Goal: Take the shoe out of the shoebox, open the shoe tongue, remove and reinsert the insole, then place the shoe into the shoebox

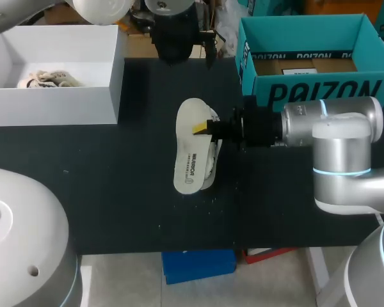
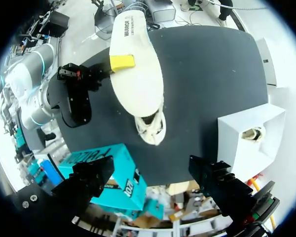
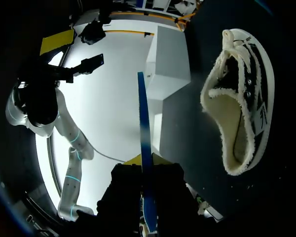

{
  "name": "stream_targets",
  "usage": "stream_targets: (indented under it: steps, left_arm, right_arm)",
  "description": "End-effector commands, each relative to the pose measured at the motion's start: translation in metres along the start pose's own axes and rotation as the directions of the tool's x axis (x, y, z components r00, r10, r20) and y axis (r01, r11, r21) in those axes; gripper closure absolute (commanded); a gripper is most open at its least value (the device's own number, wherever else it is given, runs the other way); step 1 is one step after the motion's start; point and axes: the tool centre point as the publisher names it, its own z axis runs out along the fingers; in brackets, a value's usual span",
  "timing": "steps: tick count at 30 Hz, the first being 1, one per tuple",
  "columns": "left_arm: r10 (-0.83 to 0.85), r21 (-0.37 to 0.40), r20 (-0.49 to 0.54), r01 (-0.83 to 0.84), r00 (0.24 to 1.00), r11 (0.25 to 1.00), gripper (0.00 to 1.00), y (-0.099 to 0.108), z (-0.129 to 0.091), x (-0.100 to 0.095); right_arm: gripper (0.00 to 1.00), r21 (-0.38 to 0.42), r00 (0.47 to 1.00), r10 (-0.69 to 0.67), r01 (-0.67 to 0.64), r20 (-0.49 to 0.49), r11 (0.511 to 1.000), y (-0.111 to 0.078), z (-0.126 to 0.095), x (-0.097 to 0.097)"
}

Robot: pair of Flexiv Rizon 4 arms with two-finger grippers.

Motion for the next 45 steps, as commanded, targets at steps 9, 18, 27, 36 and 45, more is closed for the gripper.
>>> stream_targets:
  steps: [9, 18, 27, 36, 45]
  left_arm:
    - [-0.029, 0.022, -0.008, 0.029, 1.0, 0.999, 0.0, -0.051, -0.013, -0.015]
    - [-0.056, 0.042, -0.006, 0.056, 0.998, 0.998, 0.0, -0.098, -0.024, -0.036]
    - [-0.089, 0.056, -0.009, 0.089, 0.996, 0.994, 0.0, -0.142, -0.035, -0.052]
    - [-0.111, 0.069, -0.01, 0.111, 0.994, 0.991, 0.0, -0.179, -0.04, -0.065]
    - [-0.141, 0.051, -0.006, 0.141, 0.99, 0.989, 0.0, -0.209, -0.046, -0.069]
  right_arm:
    - [1.0, -0.004, 1.0, 0.0, 0.0, 0.001, 1.0, 0.0, 0.002, 0.0]
    - [1.0, -0.004, 1.0, 0.0, 0.0, 0.001, 1.0, 0.0, 0.002, 0.0]
    - [1.0, -0.004, 1.0, 0.0, 0.0, 0.001, 1.0, 0.0, 0.002, 0.0]
    - [1.0, -0.004, 1.0, 0.0, 0.0, 0.001, 1.0, 0.0, 0.002, 0.0]
    - [1.0, -0.004, 1.0, 0.0, 0.0, 0.001, 1.0, 0.0, 0.002, 0.0]
